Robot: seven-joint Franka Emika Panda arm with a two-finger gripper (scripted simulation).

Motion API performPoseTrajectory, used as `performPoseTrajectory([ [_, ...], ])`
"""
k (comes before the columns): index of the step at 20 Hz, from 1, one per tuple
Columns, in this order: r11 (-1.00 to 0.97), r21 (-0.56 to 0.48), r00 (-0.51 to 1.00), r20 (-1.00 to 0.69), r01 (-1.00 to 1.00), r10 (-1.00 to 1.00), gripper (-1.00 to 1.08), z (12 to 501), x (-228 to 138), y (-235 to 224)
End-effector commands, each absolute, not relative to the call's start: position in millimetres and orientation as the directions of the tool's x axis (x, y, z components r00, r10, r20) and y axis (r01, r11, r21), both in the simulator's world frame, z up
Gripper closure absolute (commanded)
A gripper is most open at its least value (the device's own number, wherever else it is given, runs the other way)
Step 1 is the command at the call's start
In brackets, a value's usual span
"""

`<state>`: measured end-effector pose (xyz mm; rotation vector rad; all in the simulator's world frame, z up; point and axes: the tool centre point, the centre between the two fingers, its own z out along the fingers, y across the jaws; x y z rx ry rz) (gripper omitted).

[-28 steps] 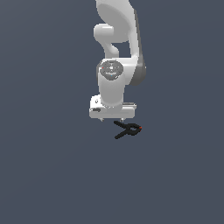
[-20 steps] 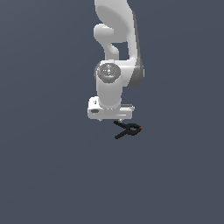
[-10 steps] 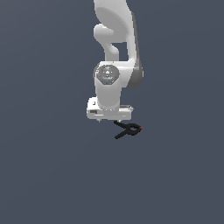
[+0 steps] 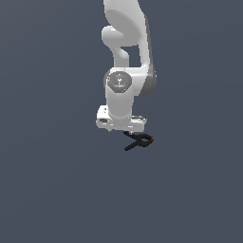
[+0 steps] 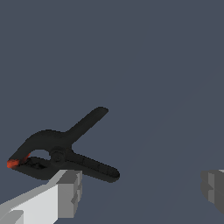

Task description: Pick up the object and move it to a goal position.

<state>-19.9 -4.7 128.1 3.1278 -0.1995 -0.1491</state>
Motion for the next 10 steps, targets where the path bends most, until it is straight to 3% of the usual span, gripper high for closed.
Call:
performPoseTrajectory([
  [1, -0.986, 0.012, 0.982, -0.092, -0.165, -0.166, -0.92, 126, -20, -1],
  [10, -0.934, 0.023, 0.93, -0.078, -0.358, -0.359, -0.92, 117, -21, 15],
])
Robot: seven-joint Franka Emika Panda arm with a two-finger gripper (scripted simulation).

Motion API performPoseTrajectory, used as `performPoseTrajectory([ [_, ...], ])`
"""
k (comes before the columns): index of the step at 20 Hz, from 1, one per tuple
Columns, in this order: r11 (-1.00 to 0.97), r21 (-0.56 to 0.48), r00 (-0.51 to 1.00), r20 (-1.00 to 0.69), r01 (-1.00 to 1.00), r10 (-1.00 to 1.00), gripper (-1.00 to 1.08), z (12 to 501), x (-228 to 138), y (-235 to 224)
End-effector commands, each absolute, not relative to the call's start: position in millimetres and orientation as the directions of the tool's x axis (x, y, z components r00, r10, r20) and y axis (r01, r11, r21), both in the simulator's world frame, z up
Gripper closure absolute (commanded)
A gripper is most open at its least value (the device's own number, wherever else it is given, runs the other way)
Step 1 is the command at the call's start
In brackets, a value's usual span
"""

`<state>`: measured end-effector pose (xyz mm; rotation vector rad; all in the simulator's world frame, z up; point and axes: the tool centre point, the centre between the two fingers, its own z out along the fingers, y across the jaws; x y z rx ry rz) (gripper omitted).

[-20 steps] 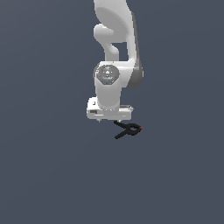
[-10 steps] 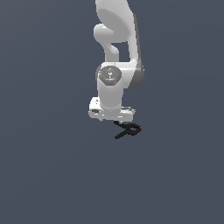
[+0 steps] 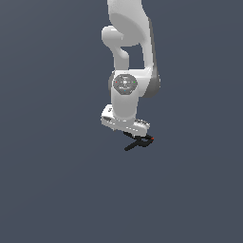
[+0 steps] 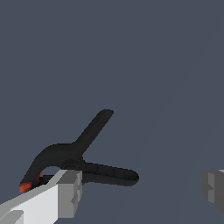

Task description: Pick up the object and move it to a goal position.

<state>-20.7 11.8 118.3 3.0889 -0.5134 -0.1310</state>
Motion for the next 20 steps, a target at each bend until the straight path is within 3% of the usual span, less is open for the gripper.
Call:
performPoseTrajectory([
  [1, -0.924, 0.024, 0.921, -0.077, -0.381, -0.381, -0.92, 115, -21, 17],
  [20, -0.653, 0.032, 0.651, -0.04, -0.757, -0.758, -0.92, 95, -25, 52],
])
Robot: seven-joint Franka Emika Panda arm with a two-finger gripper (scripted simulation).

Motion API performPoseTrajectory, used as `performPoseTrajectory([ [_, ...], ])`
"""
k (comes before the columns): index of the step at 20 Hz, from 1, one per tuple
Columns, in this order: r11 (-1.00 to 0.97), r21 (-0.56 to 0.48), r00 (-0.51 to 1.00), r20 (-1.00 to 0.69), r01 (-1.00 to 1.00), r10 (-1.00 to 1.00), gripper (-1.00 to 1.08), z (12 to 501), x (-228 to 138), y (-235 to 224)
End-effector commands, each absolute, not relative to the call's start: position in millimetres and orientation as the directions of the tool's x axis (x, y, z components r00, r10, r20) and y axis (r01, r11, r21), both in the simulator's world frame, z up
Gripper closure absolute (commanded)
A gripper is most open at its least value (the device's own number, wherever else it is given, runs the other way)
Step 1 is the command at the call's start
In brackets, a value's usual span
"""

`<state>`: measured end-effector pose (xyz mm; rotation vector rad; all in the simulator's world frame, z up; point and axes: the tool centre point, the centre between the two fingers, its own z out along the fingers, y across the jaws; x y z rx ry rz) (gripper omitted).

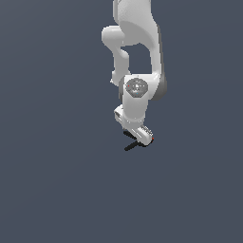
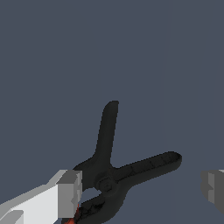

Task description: Pick up the object and move it to a goal position.

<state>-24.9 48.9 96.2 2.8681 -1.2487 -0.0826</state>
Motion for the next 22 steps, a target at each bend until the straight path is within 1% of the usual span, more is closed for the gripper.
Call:
performPoseTrajectory([
  [1, -0.634, 0.032, 0.633, -0.038, -0.773, -0.774, -0.92, 94, -26, 53],
  [12, -0.402, 0.024, 0.402, -0.019, -0.915, -0.916, -0.92, 83, -29, 71],
  [22, -0.179, 0.011, 0.179, -0.005, -0.984, -0.984, -0.92, 74, -32, 86],
])
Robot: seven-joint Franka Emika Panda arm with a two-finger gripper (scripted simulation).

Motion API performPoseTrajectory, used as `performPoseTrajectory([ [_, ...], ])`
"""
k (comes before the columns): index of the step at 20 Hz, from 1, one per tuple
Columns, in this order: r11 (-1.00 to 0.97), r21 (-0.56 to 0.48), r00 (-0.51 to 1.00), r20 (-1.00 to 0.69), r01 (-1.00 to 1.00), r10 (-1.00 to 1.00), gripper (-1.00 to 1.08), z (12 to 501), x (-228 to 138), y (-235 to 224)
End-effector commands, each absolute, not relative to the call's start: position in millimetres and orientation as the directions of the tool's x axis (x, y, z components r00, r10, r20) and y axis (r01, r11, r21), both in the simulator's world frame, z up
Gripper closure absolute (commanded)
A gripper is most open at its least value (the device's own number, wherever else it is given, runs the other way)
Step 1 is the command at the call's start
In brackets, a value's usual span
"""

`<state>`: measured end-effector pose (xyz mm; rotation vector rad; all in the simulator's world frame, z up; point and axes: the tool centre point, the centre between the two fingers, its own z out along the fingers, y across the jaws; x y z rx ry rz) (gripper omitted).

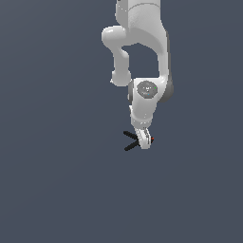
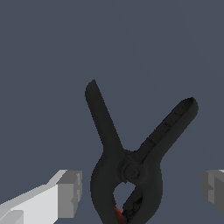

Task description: Pick up the object and move it to a goal position.

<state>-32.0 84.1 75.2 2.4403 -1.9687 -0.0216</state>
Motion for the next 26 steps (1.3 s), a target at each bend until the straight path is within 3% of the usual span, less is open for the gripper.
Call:
performPoseTrajectory([
  [1, -0.161, 0.01, 0.161, -0.004, -0.987, -0.987, -0.92, 74, -33, 87],
  [11, -0.048, 0.001, 0.048, 0.0, -0.999, -0.999, -0.92, 70, -34, 94],
  [26, -0.039, 0.0, 0.039, 0.0, -0.999, -0.999, -0.92, 38, -36, 94],
])
